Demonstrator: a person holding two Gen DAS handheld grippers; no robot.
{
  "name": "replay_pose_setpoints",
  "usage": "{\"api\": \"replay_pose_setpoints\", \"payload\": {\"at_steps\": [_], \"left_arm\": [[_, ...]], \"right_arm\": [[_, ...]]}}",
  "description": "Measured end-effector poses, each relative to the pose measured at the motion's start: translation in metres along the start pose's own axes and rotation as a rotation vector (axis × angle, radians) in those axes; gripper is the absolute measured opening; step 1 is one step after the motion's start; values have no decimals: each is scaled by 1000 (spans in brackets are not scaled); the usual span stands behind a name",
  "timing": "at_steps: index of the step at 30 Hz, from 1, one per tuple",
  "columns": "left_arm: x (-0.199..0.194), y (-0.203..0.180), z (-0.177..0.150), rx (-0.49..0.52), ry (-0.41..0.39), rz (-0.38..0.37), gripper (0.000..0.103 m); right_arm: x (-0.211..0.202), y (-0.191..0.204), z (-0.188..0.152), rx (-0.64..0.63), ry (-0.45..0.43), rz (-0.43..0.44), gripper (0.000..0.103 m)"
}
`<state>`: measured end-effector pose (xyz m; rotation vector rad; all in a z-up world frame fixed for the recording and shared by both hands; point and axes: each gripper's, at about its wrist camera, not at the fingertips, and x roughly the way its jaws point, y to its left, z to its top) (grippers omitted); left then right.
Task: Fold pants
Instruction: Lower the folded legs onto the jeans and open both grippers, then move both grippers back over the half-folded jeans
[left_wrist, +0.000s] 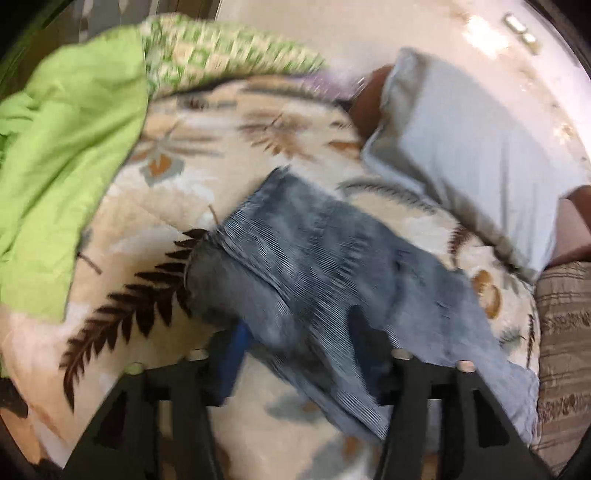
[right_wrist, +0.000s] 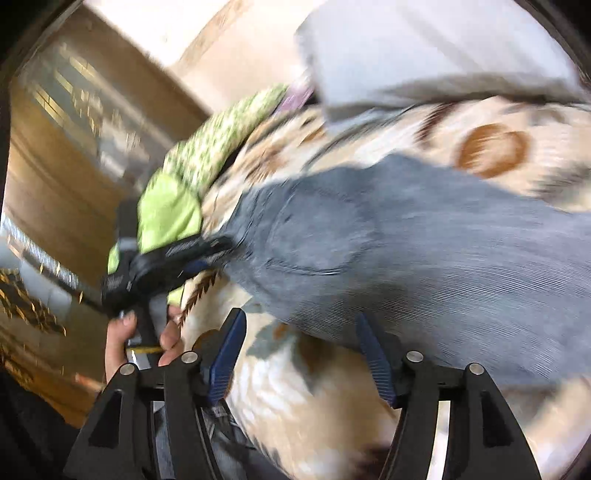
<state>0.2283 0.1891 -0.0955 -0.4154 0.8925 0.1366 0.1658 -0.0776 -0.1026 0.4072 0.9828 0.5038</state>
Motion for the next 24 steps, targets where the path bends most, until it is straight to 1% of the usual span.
{"api": "replay_pose_setpoints", "payload": {"at_steps": [1,3,5,6,8,10,12,15,17,18,22,24], "left_arm": [[-14,-7,-11,14,-22,-6,60],[-45,-34,-39,75,-62,-36,64],[-72,-57,-63,150,-77,-51,65],[-86,-72,-76,193,-87,-56,67],[-114,-98,-101,255,-93,-70,71],[-137,-119,-123,293,-86,-110,72],[-160,-134,-139,326,-79,-133,72],[-186,-150,-155,358,-88,-146,72],[-202,-152,-154,386,-92,-157,72],[-211,-156,-159,400,-94,-161,73],[-235,-157,-161,420,-102,-172,73],[-241,-158,-162,422,-100,-177,73]], "right_arm": [[-16,-5,-3,11,-30,-34,71],[-53,-19,-12,39,-98,-122,71],[-81,-28,-20,62,-143,-211,71],[-97,-31,-26,70,-170,-275,71],[-122,-34,-34,81,-210,-368,71],[-145,-39,-41,107,-244,-391,71],[-167,-45,-48,157,-295,-380,74],[-189,-52,-51,196,-308,-371,76],[-202,-56,-54,202,-314,-367,80],[-208,-57,-55,205,-317,-379,81],[-224,-53,-59,199,-337,-410,82],[-231,-48,-61,193,-351,-446,82]]}}
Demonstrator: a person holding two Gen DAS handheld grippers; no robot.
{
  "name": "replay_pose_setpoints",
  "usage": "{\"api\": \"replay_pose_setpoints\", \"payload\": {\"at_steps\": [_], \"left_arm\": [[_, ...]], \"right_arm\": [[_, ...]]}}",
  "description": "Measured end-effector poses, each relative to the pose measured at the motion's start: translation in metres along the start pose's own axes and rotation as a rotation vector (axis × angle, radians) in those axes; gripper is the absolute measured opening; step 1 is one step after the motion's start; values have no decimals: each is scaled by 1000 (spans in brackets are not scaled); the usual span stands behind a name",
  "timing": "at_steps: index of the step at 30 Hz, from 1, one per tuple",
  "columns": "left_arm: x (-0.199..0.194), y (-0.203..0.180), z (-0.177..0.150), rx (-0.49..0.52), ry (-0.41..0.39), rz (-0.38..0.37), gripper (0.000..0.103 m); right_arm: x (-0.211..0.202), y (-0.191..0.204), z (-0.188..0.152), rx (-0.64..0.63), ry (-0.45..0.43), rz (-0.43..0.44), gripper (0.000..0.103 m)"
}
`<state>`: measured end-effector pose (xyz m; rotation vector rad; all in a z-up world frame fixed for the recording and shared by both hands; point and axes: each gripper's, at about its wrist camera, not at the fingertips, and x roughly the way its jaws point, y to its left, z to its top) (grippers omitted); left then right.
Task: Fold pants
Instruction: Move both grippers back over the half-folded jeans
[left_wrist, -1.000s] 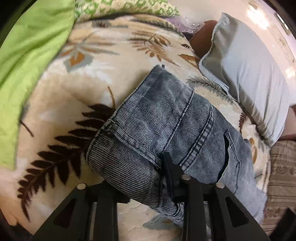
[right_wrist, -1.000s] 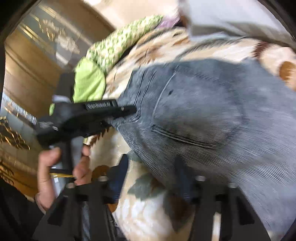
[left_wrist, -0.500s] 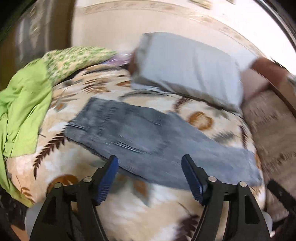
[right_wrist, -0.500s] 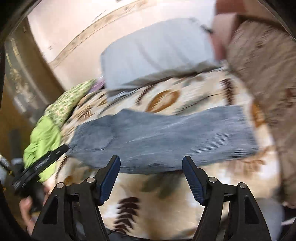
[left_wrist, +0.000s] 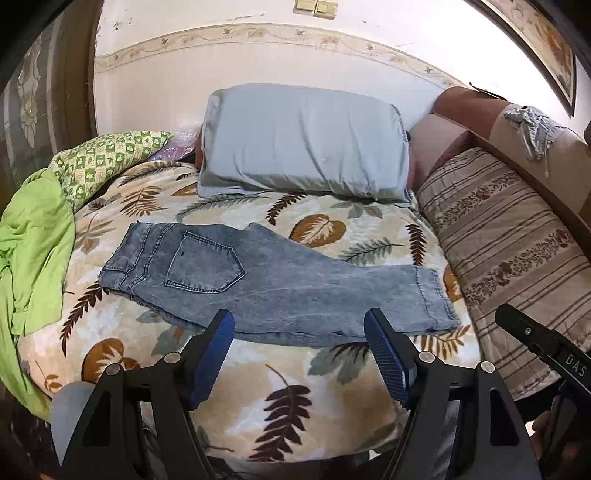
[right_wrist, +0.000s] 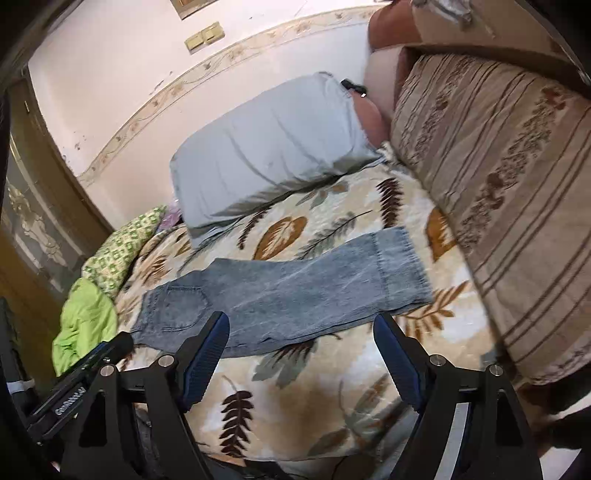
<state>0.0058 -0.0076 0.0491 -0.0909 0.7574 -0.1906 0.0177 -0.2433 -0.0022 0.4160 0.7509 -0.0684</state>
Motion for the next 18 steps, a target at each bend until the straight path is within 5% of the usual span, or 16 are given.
{"api": "replay_pose_setpoints", "payload": {"at_steps": [18], "left_arm": [[27,-12,7,66,70,-18,74]], "right_arm": [[-3,-38,11,48,27,22,83]]}}
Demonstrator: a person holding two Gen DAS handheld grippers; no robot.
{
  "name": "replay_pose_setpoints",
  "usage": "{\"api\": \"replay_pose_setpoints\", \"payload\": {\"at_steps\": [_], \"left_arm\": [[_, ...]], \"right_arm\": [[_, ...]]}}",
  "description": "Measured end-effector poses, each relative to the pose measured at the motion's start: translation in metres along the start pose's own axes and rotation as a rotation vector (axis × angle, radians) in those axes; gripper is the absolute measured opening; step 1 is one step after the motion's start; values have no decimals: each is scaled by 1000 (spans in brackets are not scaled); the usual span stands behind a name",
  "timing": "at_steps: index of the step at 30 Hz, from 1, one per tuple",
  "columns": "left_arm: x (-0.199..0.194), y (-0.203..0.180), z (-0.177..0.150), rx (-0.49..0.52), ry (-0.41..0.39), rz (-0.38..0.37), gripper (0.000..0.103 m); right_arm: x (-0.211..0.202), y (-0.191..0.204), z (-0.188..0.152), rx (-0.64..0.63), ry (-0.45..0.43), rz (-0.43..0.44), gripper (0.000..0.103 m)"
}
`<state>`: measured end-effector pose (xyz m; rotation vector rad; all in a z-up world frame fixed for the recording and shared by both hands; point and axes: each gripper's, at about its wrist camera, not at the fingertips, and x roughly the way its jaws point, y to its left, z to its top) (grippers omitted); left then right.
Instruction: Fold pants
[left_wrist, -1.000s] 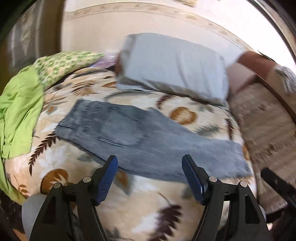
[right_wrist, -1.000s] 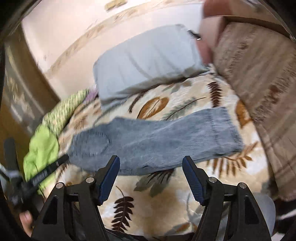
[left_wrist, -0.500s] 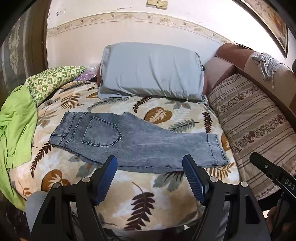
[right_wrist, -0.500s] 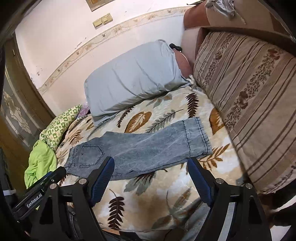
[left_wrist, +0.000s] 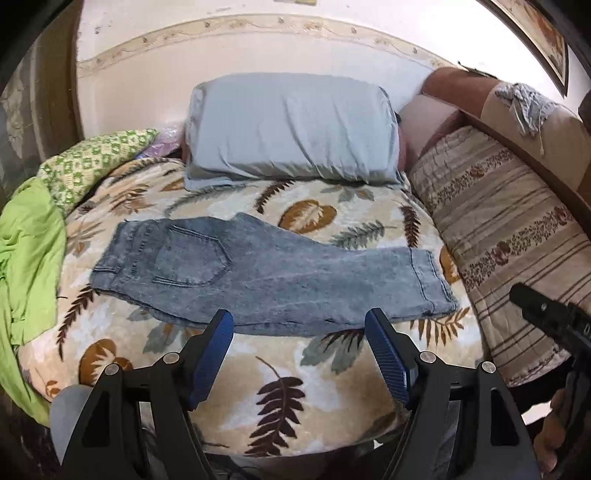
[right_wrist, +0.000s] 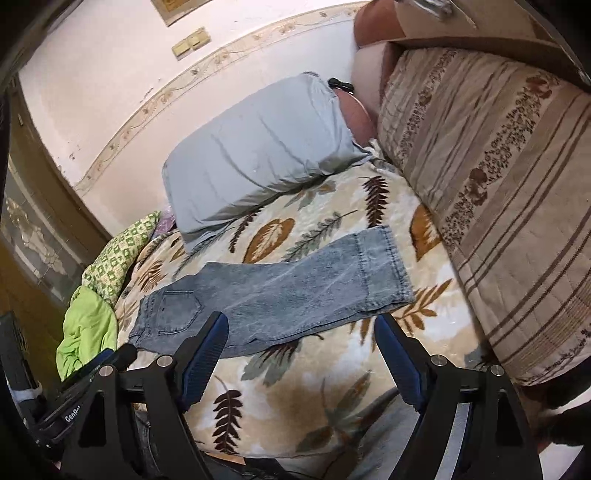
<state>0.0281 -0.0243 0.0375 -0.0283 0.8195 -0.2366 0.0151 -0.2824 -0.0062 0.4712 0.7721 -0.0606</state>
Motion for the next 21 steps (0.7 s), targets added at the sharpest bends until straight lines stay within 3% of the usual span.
{"api": "replay_pose_setpoints", "payload": {"at_steps": [4,8,15,21], "left_arm": [[29,-11,6,43,50,-34,74],[64,-25,12,92,102,-140,73],[154,-59,16,239,223,-291,71],[226,-102,17,379,264,-375,69]], "right_arm": [[13,-18,7,15,18,-19,83],[33,-41,14,59,43,-30,83],[79,-89,22,156,121,-58,83],[114,-117,24,201,156,-77,82]]}}
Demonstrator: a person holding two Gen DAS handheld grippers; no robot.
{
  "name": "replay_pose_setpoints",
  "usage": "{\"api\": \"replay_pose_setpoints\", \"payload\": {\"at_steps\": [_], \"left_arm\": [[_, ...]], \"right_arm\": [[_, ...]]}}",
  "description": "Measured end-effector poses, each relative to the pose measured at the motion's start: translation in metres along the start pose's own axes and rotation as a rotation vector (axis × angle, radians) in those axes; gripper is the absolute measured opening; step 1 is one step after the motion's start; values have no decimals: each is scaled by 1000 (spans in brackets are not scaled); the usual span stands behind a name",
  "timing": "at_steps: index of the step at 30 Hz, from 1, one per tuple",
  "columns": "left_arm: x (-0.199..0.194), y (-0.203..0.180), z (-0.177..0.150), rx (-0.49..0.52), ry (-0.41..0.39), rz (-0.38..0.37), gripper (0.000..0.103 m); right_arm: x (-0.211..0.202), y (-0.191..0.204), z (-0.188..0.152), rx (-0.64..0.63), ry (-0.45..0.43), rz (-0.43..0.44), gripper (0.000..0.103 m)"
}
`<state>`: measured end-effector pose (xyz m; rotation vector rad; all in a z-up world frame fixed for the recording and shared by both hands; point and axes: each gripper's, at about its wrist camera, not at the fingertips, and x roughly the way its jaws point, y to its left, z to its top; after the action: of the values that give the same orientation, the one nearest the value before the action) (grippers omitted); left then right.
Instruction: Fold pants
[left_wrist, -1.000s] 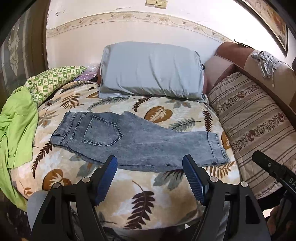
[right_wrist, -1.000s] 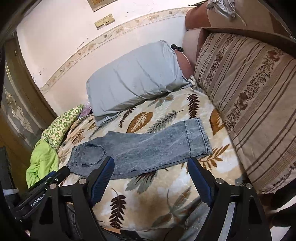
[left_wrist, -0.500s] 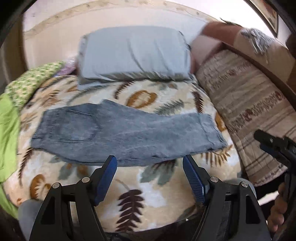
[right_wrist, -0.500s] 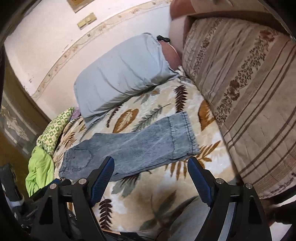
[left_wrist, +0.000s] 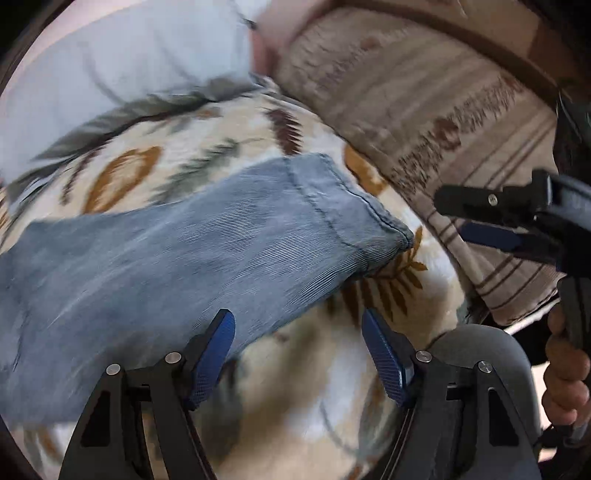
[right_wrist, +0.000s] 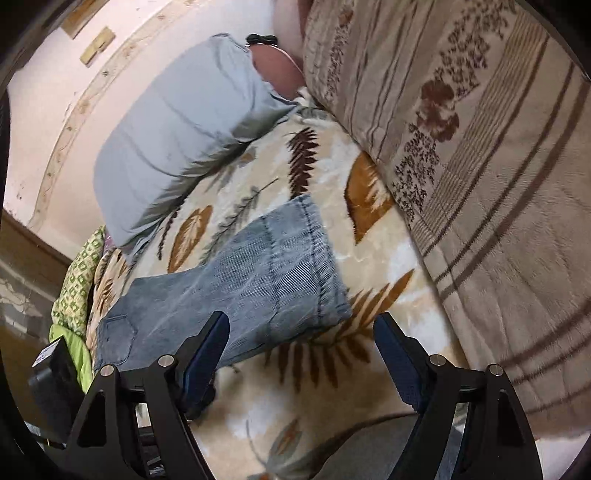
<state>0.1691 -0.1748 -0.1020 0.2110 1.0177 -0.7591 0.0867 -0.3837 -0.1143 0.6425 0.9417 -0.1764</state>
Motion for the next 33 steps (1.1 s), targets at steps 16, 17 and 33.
{"api": "replay_pose_setpoints", "payload": {"at_steps": [16,17,33], "left_arm": [[92,-26,19,141,-28,-5,8],[93,-21,20,117,-27,-28,8],[51,8,24,-57,-99,-162,7]], "right_arm": [[75,-27,42,96,170,60,76],[80,-27,43,113,183,74,68],[76,7,51,61,172,121,11]]}}
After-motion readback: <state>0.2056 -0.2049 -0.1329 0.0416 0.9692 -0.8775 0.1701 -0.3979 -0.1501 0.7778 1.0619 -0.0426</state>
